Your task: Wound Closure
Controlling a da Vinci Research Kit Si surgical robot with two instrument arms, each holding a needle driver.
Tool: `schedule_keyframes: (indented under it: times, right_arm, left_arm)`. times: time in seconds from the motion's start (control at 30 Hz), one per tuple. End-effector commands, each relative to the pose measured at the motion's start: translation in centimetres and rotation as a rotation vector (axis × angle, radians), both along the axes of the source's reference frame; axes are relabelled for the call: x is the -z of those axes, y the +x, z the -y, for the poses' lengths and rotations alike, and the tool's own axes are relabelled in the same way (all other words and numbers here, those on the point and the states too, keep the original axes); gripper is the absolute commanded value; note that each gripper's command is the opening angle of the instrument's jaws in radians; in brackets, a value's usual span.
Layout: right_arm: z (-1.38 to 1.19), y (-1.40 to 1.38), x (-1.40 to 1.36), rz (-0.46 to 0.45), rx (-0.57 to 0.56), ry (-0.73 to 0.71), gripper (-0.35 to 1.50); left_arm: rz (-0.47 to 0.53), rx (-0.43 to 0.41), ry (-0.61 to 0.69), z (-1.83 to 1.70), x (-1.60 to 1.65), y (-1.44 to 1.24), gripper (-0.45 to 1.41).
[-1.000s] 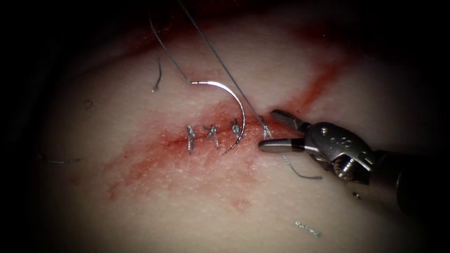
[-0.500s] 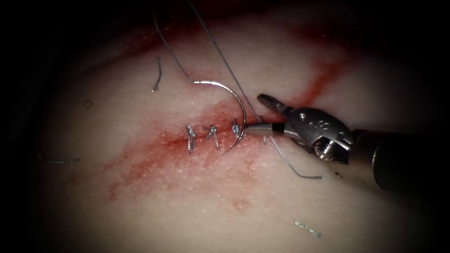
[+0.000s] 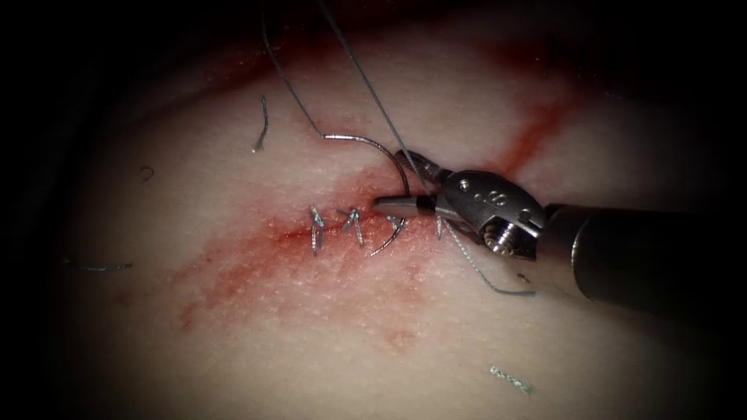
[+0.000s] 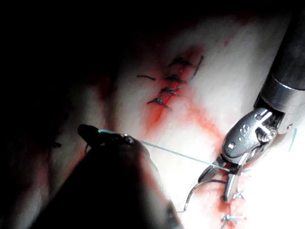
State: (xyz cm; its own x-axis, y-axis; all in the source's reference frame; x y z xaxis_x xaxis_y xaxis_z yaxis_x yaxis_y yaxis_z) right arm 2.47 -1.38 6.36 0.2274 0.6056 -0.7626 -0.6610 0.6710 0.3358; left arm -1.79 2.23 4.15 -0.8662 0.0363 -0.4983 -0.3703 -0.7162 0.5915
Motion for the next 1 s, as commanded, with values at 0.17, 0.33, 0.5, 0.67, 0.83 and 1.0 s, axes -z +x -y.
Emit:
schedule_keyframes:
  times: [0.17,0.33,0.5,0.67,0.83,1.0]
  right_arm:
    - [0.01,0.2,-0.07,-0.016,0.013,0.003,1.28]
    - [0.01,0.18,-0.06,-0.032,0.04,0.005,0.81]
    - [0.05,0.11,-0.02,0.001,-0.015,0.016,-0.35]
    - [0.06,0.06,0.0,0.007,-0.047,0.044,-0.35]
    - [0.04,0.08,-0.02,-0.028,-0.015,0.048,0.17]
    - [0.03,0.07,-0.01,-0.065,-0.005,0.034,1.48]
  left_arm:
    - [0.0,-0.001,-0.001,-0.03,-0.05,-0.05,-0.45]
    - [0.0,-0.002,-0.002,-0.02,-0.04,-0.05,-0.45]
    - [-0.003,-0.006,-0.004,-0.03,-0.05,-0.05,-0.45]
    - [-0.004,-0.005,-0.005,-0.03,-0.06,-0.06,-0.45]
    - [-0.005,-0.003,-0.006,-0.01,-0.06,-0.07,-0.45]
    - [-0.01,-0.013,-0.01,-0.02,-0.04,-0.03,-0.45]
